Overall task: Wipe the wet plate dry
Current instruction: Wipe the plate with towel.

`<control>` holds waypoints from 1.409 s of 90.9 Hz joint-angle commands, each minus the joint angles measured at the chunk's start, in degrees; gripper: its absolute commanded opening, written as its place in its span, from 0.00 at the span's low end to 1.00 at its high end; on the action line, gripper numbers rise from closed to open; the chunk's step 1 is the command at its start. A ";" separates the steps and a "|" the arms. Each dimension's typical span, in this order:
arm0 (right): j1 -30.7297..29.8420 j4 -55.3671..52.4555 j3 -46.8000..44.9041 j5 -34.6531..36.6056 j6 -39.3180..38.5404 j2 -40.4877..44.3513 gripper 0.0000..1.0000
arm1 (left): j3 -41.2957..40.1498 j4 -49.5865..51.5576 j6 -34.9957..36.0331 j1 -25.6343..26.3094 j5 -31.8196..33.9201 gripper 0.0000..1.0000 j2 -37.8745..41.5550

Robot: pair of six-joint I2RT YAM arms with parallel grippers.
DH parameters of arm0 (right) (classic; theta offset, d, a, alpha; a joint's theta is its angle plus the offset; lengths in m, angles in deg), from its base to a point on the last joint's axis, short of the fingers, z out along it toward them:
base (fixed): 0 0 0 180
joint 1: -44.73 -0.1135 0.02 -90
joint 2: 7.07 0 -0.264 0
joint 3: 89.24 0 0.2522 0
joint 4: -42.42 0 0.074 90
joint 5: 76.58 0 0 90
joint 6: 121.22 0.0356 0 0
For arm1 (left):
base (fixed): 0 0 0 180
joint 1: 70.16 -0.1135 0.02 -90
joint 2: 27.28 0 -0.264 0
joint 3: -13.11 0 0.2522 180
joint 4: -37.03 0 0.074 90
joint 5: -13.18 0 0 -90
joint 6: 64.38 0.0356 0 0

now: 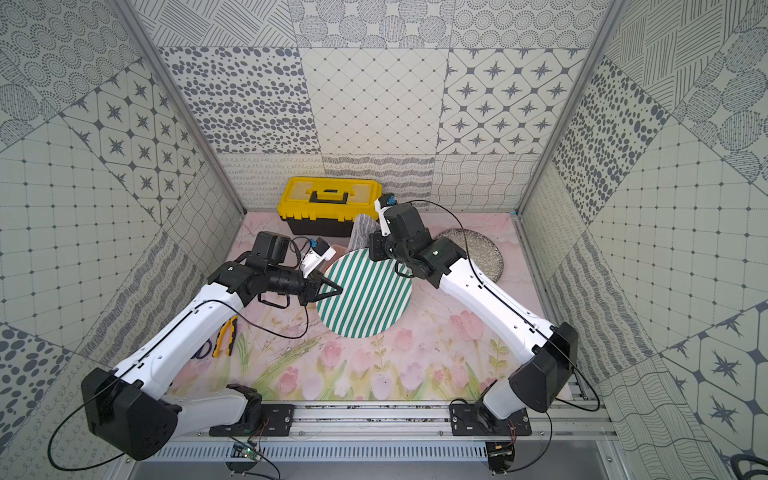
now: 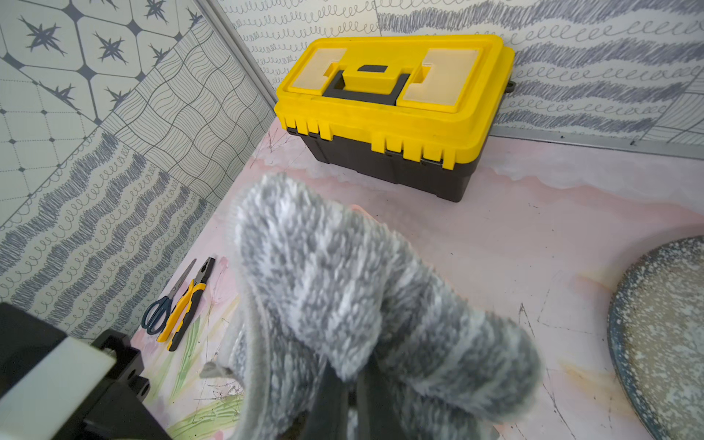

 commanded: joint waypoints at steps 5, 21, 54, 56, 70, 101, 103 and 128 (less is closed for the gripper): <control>1.87 -1.39 -4.04 -0.60 1.79 4.04 0.00 | 1.56 -7.08 -0.24 0.07 -4.02 0.00 0.24; 3.75 -0.87 -8.13 -0.46 2.38 7.16 0.00 | 2.02 -7.30 -0.66 0.13 -4.07 0.00 0.24; 7.03 0.52 -15.51 -0.81 3.74 13.14 0.00 | 3.02 -8.31 -2.71 -0.25 -4.56 0.00 -0.15; 7.17 0.63 -15.88 -0.79 3.80 13.42 0.00 | 3.04 -8.52 -2.88 -0.30 -4.68 0.00 -0.18; 7.93 1.57 -18.60 -0.62 3.85 15.62 0.00 | 3.34 -9.42 -4.39 -0.92 -5.44 0.00 -0.40; 9.29 4.36 -24.86 -1.46 3.97 19.56 0.00 | 3.74 -13.28 -10.30 -4.26 -10.19 0.00 -0.65; 9.27 4.54 -25.16 -1.63 3.92 19.73 0.00 | 3.79 -14.05 -10.62 -4.53 -10.46 0.00 -0.74; 9.44 7.88 -28.85 -3.46 3.51 21.55 0.00 | 3.66 -16.91 -15.13 -6.23 -11.61 0.00 -1.63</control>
